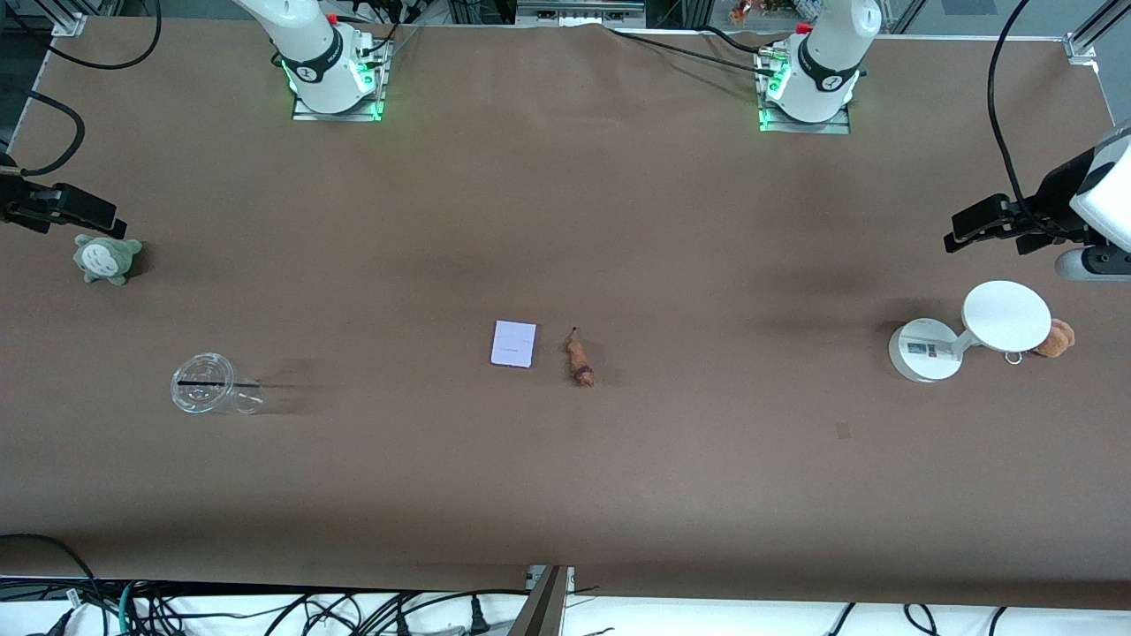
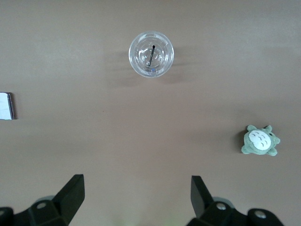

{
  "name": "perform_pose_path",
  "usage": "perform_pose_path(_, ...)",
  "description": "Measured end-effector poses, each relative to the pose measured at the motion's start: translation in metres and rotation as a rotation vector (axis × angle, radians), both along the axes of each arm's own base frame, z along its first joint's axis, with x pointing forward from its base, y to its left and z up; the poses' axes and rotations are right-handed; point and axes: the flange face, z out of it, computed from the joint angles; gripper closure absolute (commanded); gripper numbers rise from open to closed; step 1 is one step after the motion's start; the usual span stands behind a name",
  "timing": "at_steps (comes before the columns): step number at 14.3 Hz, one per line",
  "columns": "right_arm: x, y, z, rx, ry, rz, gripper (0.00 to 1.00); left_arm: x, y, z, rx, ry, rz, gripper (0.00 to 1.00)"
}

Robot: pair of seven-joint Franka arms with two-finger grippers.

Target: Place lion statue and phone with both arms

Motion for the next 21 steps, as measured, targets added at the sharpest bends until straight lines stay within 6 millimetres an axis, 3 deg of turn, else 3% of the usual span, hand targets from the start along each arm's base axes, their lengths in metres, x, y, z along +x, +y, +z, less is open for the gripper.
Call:
perform_pose_path(14, 0.001, 0.000, 0.000, -0.001, -0.006, 0.000, 0.00, 0.000, -0.001, -0.003, 0.000, 0.006, -0.002, 0.00)
perform_pose_path(21, 0.010, 0.001, -0.013, -0.005, -0.003, 0.001, 0.00, 0.000, -0.001, -0.006, 0.000, 0.012, -0.002, 0.00)
